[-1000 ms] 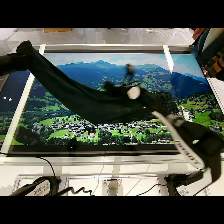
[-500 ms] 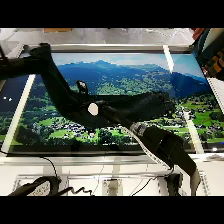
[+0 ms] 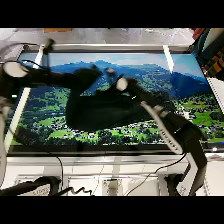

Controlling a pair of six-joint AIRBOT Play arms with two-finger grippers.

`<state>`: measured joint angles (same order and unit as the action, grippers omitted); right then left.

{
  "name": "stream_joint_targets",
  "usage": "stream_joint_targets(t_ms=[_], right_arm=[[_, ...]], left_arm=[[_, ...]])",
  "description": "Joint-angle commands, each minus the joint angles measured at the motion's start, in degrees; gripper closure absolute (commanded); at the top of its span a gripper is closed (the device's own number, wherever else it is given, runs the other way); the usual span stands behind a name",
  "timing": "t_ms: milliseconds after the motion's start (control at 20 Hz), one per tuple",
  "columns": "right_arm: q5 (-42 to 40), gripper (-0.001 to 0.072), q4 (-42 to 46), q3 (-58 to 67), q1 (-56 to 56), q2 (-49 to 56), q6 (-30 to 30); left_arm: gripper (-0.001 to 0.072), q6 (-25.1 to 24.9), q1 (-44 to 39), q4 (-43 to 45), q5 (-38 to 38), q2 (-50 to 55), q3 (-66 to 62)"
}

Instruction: Fold the clothes and pants, and hang the long-sleeved shirts on hangers.

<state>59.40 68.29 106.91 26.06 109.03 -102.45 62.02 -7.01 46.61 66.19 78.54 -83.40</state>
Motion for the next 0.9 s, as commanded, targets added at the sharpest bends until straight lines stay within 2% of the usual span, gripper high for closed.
stream_joint_targets(t_ms=[0, 50, 200, 300, 550, 700, 850], right_arm=[[6.12, 0.0674, 4.20, 0.04, -12.94, -4.87, 0.09], [7.15, 0.0674, 4.22, 0.04, -16.02, -6.32, 0.09], [10.91, 0.0674, 4.66, 0.04, -24.46, -10.58, 0.15], [13.40, 0.0674, 5.46, 0.04, -28.55, -12.59, 1.60], [21.31, 0.0674, 5.66, -0.04, -32.92, -13.00, 9.20], [22.80, 0.0674, 5.14, -0.15, -32.11, -12.92, 14.53], [22.43, 0.0674, 5.01, -0.15, -30.51, -12.70, 17.57]], left_arm=[[0.0130, 0.98, -9.11, -1.53, 3.37, 5.11, 0.35], [-0.0006, 0.94, -11.47, -1.86, 4.42, 6.12, 0.33], [0.0005, 0.50, -15.15, -1.66, 6.32, 6.49, 0.22], [0.0006, 0.50, -13.42, 0.24, 6.03, 5.57, -0.13], [0.0007, -0.04, 1.51, 17.40, 5.42, 4.68, 0.61], [0.0007, -6.45, 12.92, 14.88, 4.31, 4.74, 6.88], [0.0006, -10.19, 21.09, 7.13, -1.70, 4.74, 18.58]])
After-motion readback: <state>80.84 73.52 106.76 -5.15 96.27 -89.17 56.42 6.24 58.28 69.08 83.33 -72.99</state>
